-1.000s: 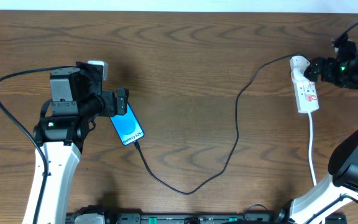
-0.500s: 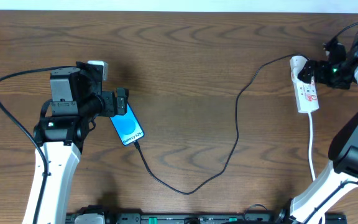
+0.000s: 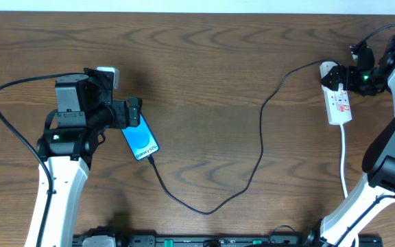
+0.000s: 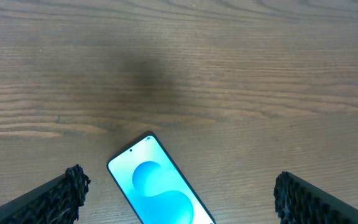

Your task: Plug charger to phone and switch on socket

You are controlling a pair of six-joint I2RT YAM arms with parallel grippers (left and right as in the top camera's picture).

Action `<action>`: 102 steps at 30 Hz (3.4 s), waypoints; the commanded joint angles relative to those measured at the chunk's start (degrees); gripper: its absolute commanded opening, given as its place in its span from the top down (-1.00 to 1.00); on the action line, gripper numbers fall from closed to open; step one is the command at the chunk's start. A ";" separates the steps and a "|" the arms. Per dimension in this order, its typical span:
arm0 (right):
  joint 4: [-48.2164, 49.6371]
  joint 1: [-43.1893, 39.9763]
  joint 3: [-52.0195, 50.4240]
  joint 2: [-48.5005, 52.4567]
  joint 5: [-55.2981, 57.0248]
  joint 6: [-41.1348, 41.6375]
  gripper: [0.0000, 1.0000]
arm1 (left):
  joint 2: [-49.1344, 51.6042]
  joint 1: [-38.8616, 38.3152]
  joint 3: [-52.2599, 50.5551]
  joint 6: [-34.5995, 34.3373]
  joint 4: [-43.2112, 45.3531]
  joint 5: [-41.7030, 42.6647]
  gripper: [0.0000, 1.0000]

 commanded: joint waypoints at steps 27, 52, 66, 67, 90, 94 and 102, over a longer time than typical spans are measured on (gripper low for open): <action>0.57 -0.13 -0.20 2.97 -1.14 -0.85 -0.98 | -0.26 -0.17 1.46 1.20 -0.02 -0.59 -0.96; 1.22 0.48 -0.22 5.49 -4.20 -0.35 -0.99 | -0.26 -0.17 1.49 1.20 -0.02 -0.59 -0.96; 0.96 1.05 -0.22 5.51 -4.17 1.66 -0.99 | -0.26 -0.17 1.49 1.20 -0.02 -0.59 -0.96; 0.96 1.05 -0.22 5.51 -4.20 1.77 -0.99 | -0.26 -0.17 1.49 1.20 -0.02 -0.59 -0.96; 0.98 1.07 -0.24 5.51 -6.78 4.76 -0.99 | -0.26 -0.17 1.49 1.20 -0.02 -0.59 -0.96; 0.98 1.07 -0.24 5.51 -7.58 5.01 -0.98 | -0.26 -0.17 1.49 1.20 -0.02 -0.59 -0.96; 0.96 1.25 -0.24 5.51 -7.61 5.40 -0.99 | -0.26 -0.17 1.46 1.20 -0.02 -0.59 -0.96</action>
